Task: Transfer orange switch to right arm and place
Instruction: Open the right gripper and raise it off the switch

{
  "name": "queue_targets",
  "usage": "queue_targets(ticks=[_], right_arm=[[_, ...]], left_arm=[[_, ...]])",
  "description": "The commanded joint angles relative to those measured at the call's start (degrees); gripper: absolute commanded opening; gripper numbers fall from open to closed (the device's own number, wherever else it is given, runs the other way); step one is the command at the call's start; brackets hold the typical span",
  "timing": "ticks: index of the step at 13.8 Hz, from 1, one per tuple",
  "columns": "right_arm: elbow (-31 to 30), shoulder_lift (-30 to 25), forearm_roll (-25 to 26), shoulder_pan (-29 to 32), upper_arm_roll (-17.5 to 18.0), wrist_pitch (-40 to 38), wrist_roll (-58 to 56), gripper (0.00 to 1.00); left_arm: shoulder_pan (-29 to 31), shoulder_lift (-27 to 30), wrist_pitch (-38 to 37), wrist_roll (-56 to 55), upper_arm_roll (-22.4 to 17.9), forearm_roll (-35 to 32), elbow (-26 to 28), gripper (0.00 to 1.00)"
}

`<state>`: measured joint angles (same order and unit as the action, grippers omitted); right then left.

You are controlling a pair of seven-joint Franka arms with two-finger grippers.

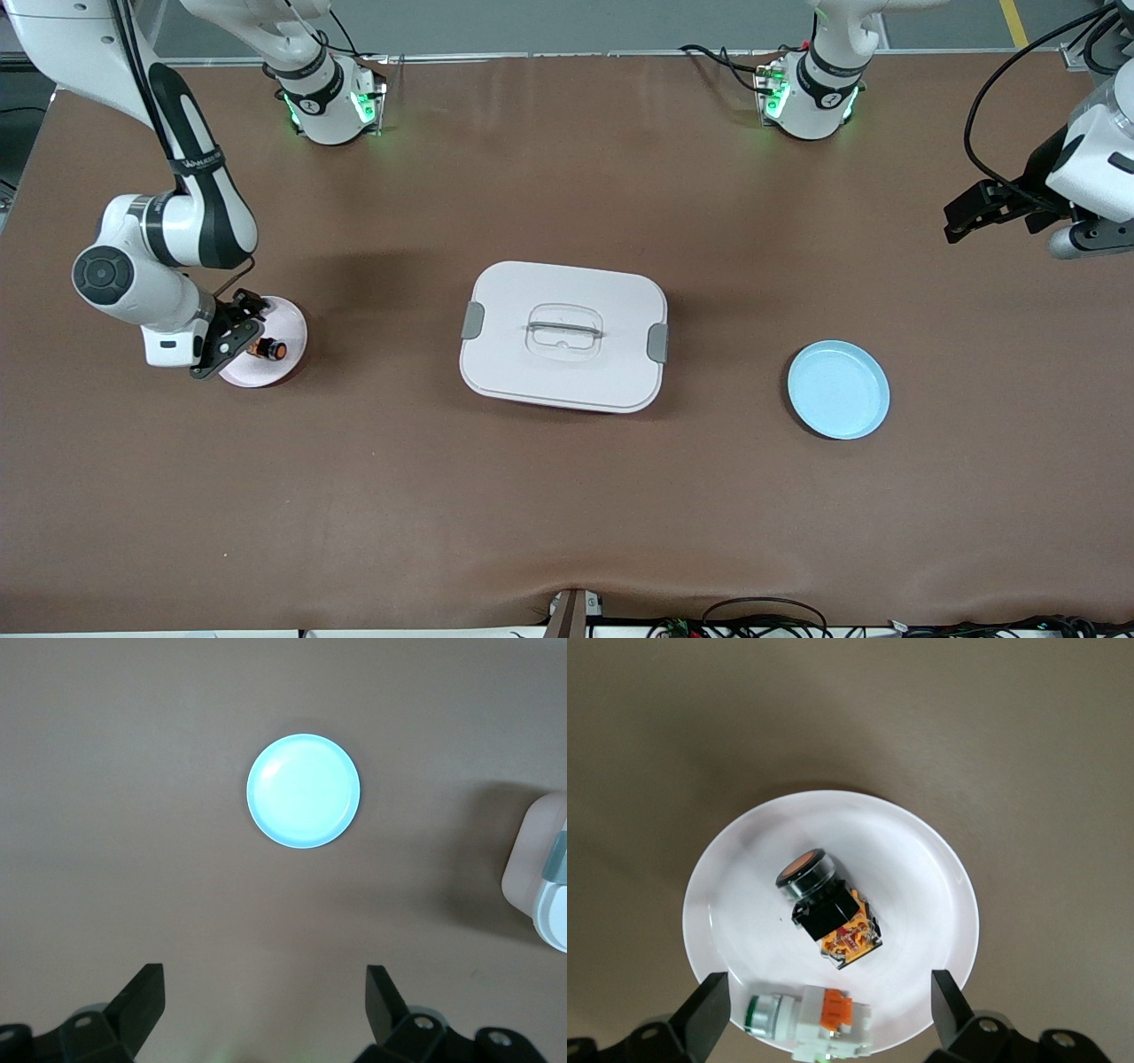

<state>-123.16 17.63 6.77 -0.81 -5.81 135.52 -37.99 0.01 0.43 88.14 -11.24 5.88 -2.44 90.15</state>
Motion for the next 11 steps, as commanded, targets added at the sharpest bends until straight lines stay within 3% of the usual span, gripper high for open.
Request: queue_targets(ticks=[1,9,11], right_arm=[[-0.68,-2.41,-0.35,0.11,0.19,-1.92,17.18,1.0],[0.38,-6.01,-0.35,0.11,0.19,-3.33,38.95,1.0],[3.0,-7.34,-0.44,-0.59,0.54,-11.37,38.87,1.0]], left_arm=[[-0.1,0.45,-0.95,2.71,-0.08,0.85,0.02,1.0],[0.07,0.89,-1.48,4.21,-0.16,0.85,-0.07,1.0],[0.07,0.89,-1.48,4.21,-0.16,0.85,-0.07,1.0]])
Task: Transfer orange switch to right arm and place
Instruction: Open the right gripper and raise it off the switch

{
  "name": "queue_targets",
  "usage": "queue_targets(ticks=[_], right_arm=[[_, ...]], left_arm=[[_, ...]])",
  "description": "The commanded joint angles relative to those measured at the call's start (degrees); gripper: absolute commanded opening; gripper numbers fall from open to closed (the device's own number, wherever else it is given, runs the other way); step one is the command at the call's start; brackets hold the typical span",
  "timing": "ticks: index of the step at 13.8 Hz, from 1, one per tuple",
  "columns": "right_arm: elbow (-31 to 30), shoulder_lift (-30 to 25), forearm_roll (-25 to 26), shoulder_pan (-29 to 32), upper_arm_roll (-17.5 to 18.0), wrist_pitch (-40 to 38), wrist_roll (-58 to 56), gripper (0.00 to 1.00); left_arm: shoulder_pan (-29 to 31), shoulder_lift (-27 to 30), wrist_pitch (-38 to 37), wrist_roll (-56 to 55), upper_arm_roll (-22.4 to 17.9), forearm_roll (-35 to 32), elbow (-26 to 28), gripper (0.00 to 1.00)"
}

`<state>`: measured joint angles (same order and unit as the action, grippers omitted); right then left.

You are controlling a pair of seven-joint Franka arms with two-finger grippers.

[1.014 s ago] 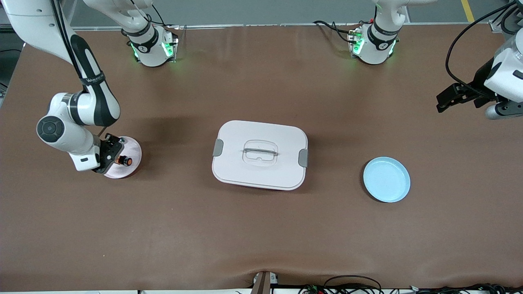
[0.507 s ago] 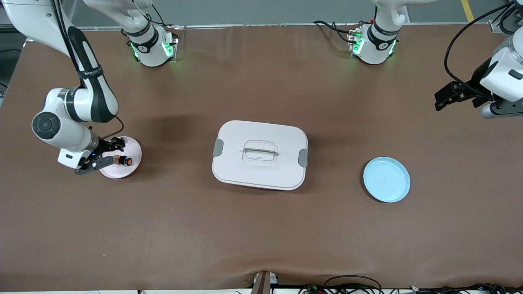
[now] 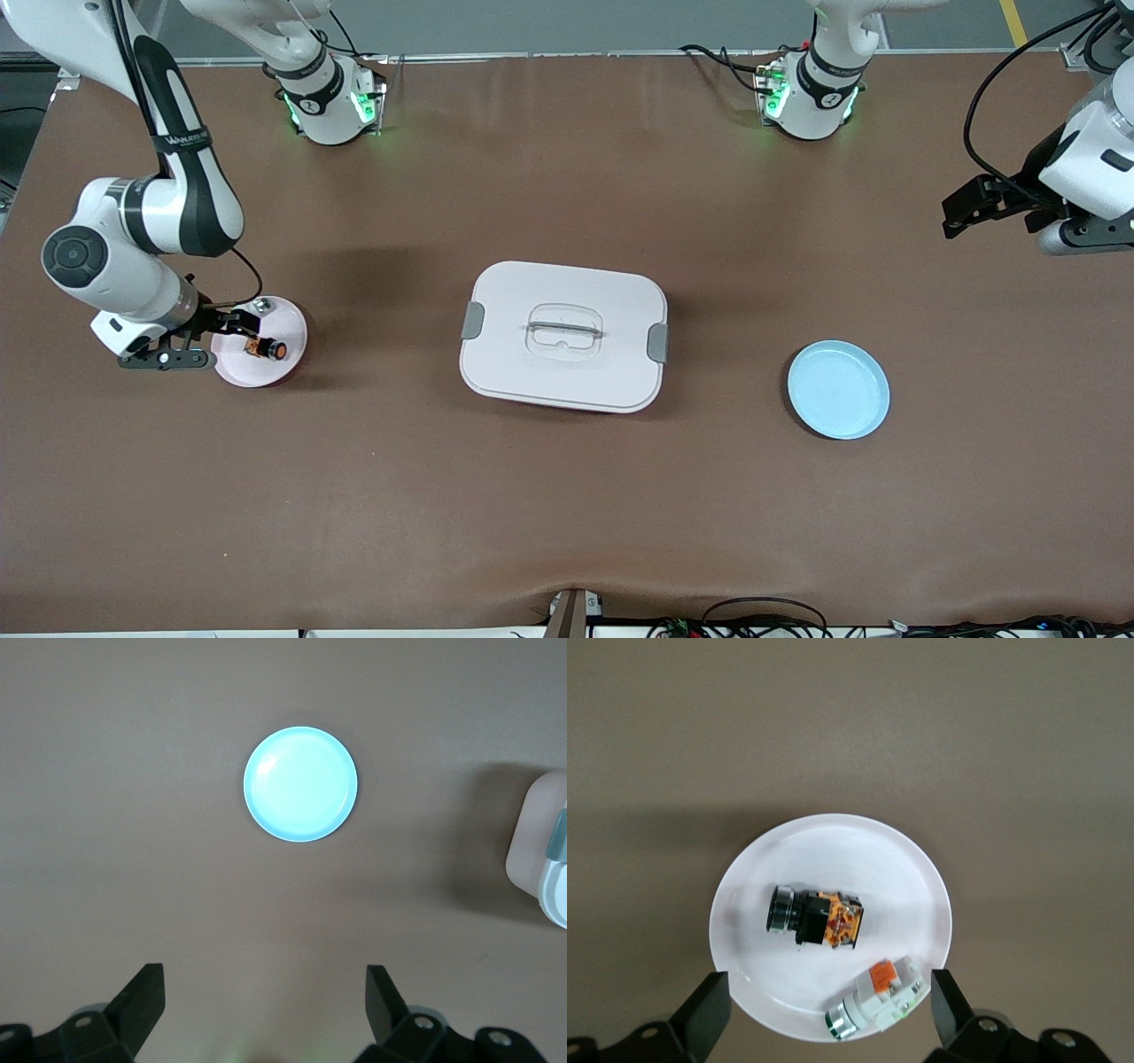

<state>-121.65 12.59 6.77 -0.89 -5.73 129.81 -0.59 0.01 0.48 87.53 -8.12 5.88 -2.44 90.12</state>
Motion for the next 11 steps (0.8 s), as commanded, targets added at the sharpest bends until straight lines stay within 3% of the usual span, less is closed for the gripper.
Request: queue_targets(ticks=[1,6,11], right_arm=[[3.15,-2.91,-0.35,-1.21,0.63,-9.98,1.38,1.0],[7.55,-6.69,-0.44,-1.39,0.63,-15.99,1.47,1.0],[17.74,-7.14,-0.79,-2.44,0.72,-21.61,1.56,1.0]], left_arm=[[0.17,0.93,-0.87,1.09,-0.17,0.85,-0.03,1.0],[0.25,1.01,-1.13,0.91,-0.17,0.85,-0.12,1.0],[0.17,1.01,-1.84,0.91,-0.17,0.85,-0.21,1.0]])
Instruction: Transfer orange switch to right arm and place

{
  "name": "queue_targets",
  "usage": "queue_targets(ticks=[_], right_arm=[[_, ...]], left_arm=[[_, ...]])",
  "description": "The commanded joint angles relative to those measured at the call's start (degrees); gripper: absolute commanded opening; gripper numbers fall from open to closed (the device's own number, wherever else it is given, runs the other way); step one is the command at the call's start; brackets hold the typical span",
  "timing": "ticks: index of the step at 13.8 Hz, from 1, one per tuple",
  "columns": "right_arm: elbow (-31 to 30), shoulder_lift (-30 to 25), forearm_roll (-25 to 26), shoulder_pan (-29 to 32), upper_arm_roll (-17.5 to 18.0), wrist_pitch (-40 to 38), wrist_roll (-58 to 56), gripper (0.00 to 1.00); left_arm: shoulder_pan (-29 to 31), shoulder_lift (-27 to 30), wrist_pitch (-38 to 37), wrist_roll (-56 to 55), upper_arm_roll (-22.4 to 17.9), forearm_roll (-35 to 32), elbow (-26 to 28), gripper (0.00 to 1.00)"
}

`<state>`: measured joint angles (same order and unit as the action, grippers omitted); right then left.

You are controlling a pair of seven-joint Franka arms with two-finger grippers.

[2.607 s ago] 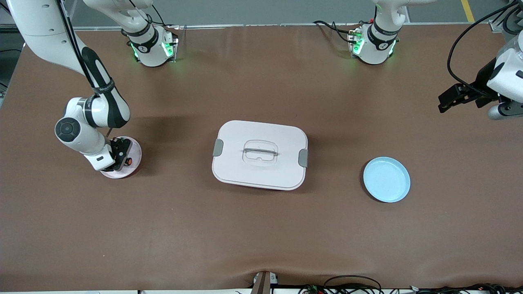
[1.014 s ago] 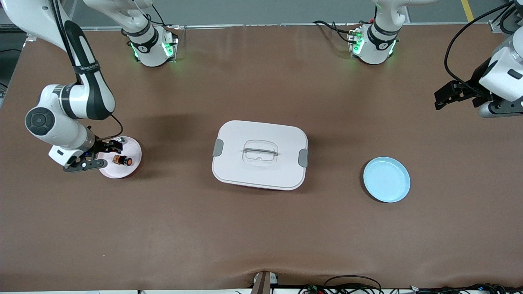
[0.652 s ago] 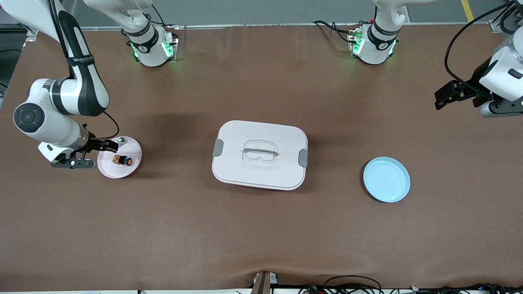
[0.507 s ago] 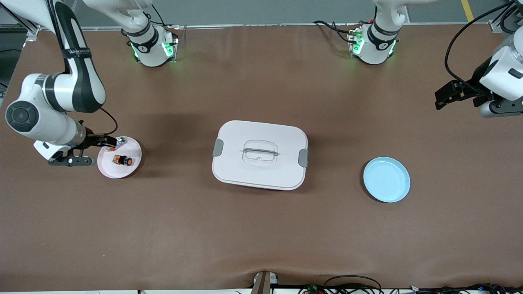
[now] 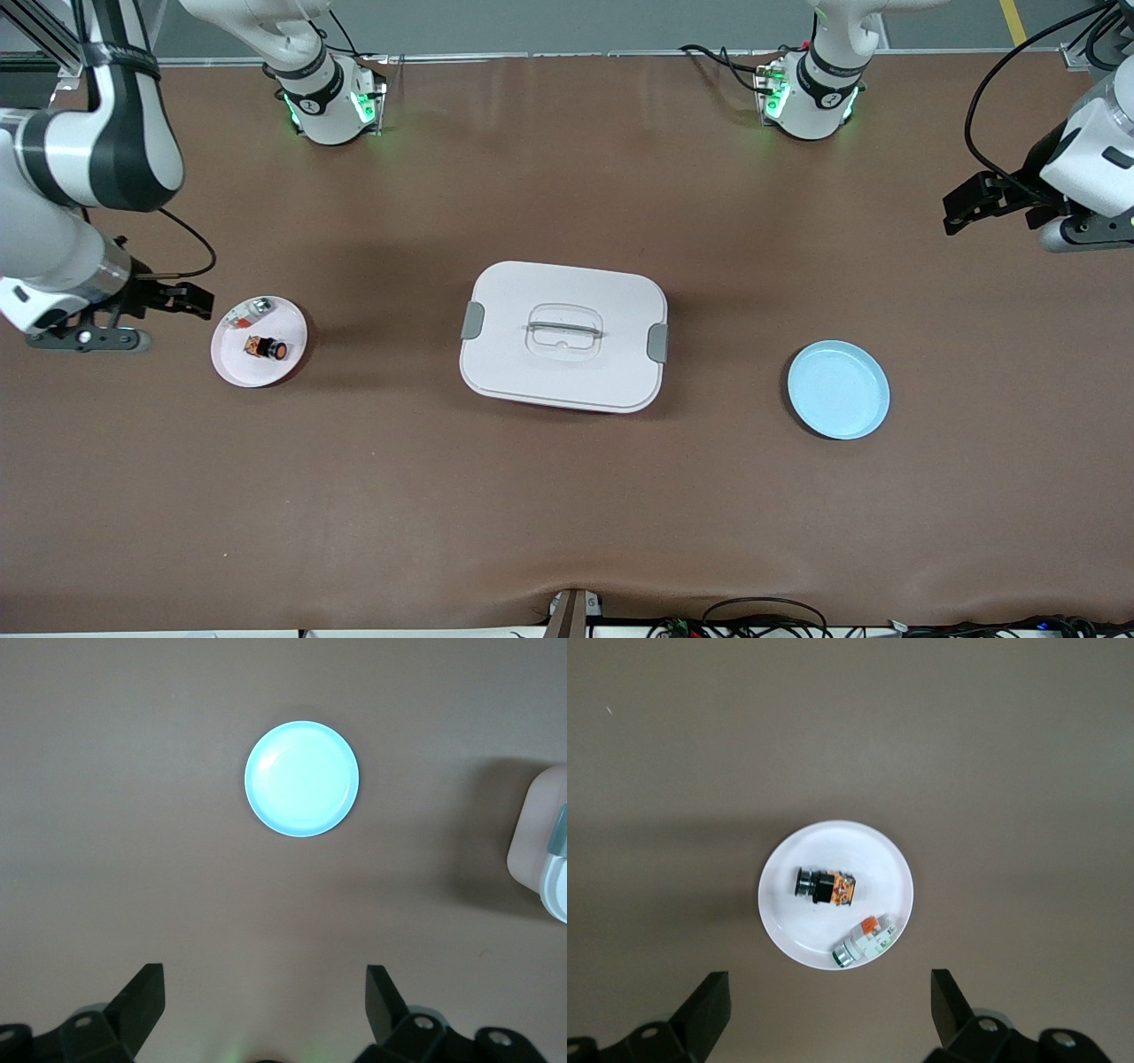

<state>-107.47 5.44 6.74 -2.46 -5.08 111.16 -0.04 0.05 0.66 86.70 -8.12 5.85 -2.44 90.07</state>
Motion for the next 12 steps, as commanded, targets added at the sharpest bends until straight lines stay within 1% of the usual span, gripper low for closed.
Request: queue_targets(ticks=[1,2,3,4,7,9,12], right_arm=[[5.06,0.01,-0.85,-1.14,0.07,-4.18,1.1,1.0],[6.82,0.01,-1.9,-1.32,0.07,-5.41,1.19,1.0],[8.84,0.01,-5.04,-1.32,-0.02,-7.25,1.27,1.0],[10.77,0.01,-6.9,-1.15,-0.1,-9.27,1.01,1.0],[15.26,-0.08,-7.0,-1.32,-0.11,-13.24,0.93,1.0],[17.02,-0.17,-7.09,-1.06,-0.28,-13.95,0.84,1.0],[17.99,-1.04,-7.0,-0.79,-0.63,-14.13,0.75,1.0]], left_arm=[[0.13,0.83,-1.09,0.91,-0.14,0.85,-0.16,1.0],[0.13,0.83,-1.0,0.83,-0.14,0.85,-0.16,1.0],[0.13,0.83,-1.09,0.04,-0.14,0.85,-0.24,1.0],[0.04,0.83,-1.09,0.03,-0.14,0.85,-0.24,1.0],[0.04,0.83,-1.18,0.03,-0.14,0.85,-0.24,1.0],[0.13,0.83,-1.18,0.12,-0.14,0.85,-0.24,1.0],[0.04,0.75,-1.18,0.21,-0.14,0.85,-0.51,1.0]])
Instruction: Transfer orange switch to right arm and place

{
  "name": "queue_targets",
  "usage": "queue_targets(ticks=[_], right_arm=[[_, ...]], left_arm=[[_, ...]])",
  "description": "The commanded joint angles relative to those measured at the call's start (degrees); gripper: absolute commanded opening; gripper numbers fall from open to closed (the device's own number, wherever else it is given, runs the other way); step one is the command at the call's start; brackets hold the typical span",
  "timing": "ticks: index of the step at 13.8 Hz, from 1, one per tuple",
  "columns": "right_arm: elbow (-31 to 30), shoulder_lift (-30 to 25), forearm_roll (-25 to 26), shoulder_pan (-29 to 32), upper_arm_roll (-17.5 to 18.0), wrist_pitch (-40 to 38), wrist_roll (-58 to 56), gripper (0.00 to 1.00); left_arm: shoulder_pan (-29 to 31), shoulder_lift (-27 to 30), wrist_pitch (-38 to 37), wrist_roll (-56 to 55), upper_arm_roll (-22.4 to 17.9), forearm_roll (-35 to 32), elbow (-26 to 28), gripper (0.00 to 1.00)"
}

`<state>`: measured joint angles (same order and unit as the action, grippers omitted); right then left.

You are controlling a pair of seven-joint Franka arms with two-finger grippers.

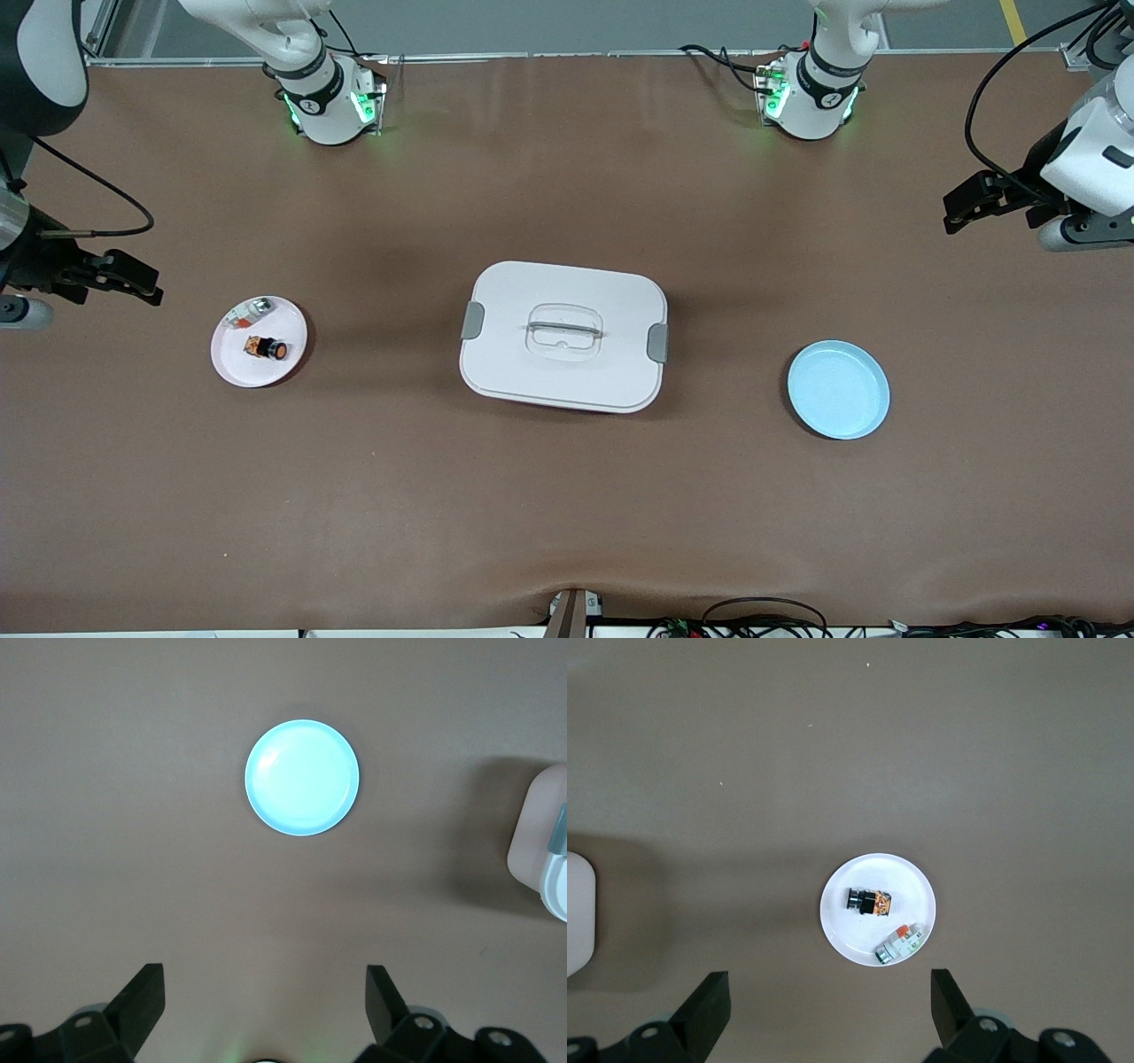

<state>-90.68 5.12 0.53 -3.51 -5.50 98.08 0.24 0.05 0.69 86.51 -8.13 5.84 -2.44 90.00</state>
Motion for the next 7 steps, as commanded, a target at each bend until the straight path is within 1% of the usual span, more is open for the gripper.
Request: queue_targets(ticks=[1,4,5,6,7], right_arm=[[1.47,-1.6,-0.79,0.26,-0.13,-1.39,0.46,1.0],[1.56,-2.92,-0.79,0.35,0.22,-2.45,0.46,1.0],[1.56,-3.45,-0.88,1.22,0.57,-3.15,0.46,1.0],[1.48,-4.15,-0.88,2.01,1.1,-4.03,0.38,1.0],[1.48,-5.02,-0.97,3.58,2.5,-4.38,0.38,1.0]], left_arm=[[-0.05,0.72,-0.99,0.22,-0.13,0.85,-0.52,1.0],[-0.05,0.63,-0.99,0.39,-0.13,0.77,-0.96,1.0],[-0.13,0.37,-0.99,0.22,-0.13,0.77,-1.57,1.0],[-0.22,0.11,-0.99,0.3,-0.04,0.85,-2.1,1.0],[-0.14,0.02,-0.9,0.39,-0.13,0.85,-2.28,1.0]])
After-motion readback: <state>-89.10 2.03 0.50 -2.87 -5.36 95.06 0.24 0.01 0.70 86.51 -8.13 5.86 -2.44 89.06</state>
